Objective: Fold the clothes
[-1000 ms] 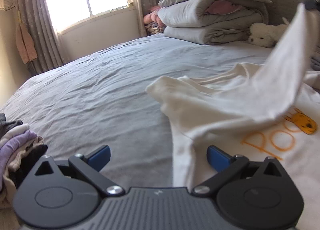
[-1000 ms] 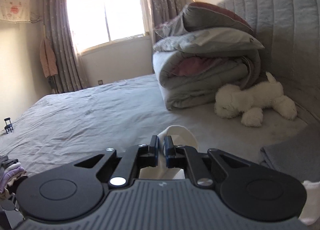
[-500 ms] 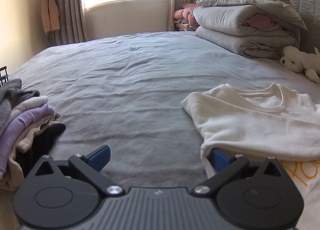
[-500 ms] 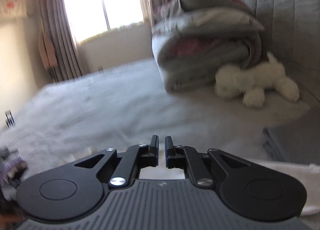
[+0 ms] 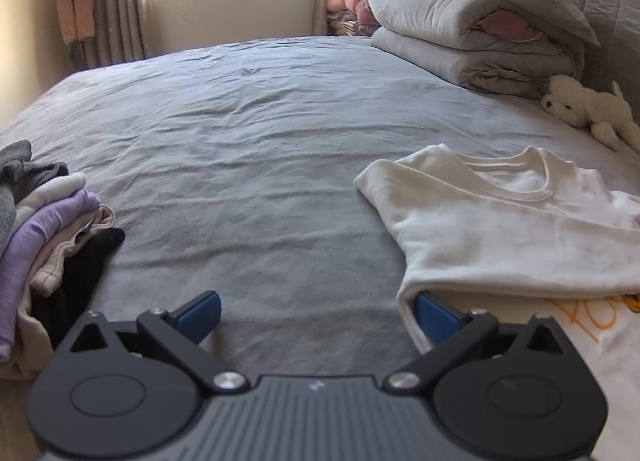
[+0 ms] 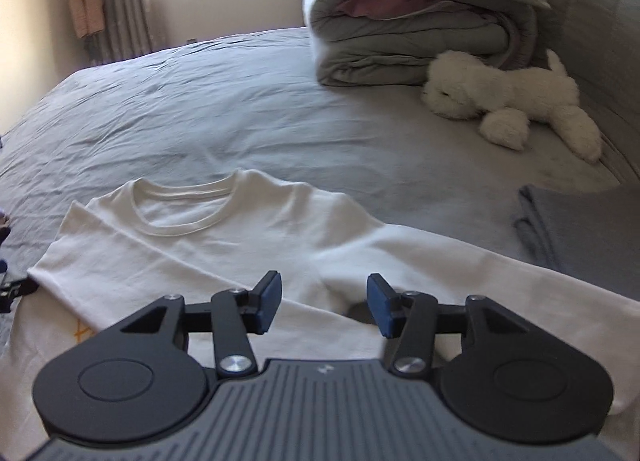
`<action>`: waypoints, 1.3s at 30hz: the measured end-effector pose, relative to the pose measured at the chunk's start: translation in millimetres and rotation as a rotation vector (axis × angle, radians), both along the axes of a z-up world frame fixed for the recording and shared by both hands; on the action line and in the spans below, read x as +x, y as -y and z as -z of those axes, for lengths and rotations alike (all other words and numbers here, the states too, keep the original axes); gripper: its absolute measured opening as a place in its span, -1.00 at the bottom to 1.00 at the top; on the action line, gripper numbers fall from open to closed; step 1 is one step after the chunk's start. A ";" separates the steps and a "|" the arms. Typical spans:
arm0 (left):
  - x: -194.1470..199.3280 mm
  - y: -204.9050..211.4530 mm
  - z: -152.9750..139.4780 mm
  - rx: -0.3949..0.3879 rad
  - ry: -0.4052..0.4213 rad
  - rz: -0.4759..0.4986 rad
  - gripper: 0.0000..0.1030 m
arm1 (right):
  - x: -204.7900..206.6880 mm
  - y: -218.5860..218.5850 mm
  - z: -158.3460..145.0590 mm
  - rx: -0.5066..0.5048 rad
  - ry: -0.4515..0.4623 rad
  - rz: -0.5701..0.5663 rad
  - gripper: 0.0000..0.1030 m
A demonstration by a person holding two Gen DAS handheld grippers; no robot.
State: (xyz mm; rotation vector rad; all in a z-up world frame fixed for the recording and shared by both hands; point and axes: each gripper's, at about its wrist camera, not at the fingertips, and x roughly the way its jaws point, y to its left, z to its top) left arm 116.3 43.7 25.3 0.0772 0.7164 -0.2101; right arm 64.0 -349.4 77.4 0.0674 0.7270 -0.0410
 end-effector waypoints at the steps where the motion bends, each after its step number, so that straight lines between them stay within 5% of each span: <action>1: -0.5 -3.7 -1.9 -0.001 0.001 -0.011 0.99 | -1.0 3.8 -0.5 0.003 -0.001 0.006 -0.01; 9: 1.0 -15.8 -10.4 -0.184 0.005 0.017 0.99 | 5.3 3.6 12.1 -0.001 -0.075 -0.028 -0.01; 14: 6.6 -14.3 -10.7 -0.229 0.005 0.034 0.99 | 12.3 4.2 28.4 -0.031 -0.160 -0.008 -0.17; 21: 41.6 15.6 -14.3 -0.232 -0.014 0.130 0.99 | 9.8 18.9 25.9 -0.006 -0.170 0.046 -0.16; 26: 68.8 31.5 0.5 -0.266 -0.049 0.104 0.99 | 7.8 18.8 34.5 0.034 -0.212 0.006 -0.16; 27: 70.6 31.4 2.8 -0.273 -0.042 0.105 0.94 | 6.7 17.1 31.8 0.025 -0.196 0.001 -0.17; 28: 71.6 30.8 4.8 -0.279 -0.031 0.107 0.87 | 5.6 15.3 29.0 0.015 -0.179 -0.003 -0.42; 30: 73.6 24.0 6.8 -0.303 -0.022 0.103 0.06 | 3.4 11.8 23.5 -0.004 -0.147 -0.011 -0.73; 31: 75.7 18.6 7.8 -0.320 -0.028 0.087 -0.12 | 2.3 10.1 20.8 -0.013 -0.131 -0.016 -0.94; 33: 78.6 5.2 9.4 -0.373 -0.028 0.064 -0.57 | 0.2 6.6 15.3 -0.032 -0.098 -0.024 -0.96; 37: 74.9 -4.7 11.5 -0.443 -0.016 0.073 -0.65 | -3.1 4.8 9.3 -0.046 -0.065 -0.024 -0.96; 38: 73.5 -5.0 12.3 -0.463 -0.023 0.072 -0.60 | -2.7 6.3 11.9 -0.046 -0.077 -0.016 -0.96; 39: 72.2 -5.2 13.2 -0.482 -0.030 0.069 -0.35 | -2.3 7.7 14.4 -0.046 -0.089 -0.009 -0.95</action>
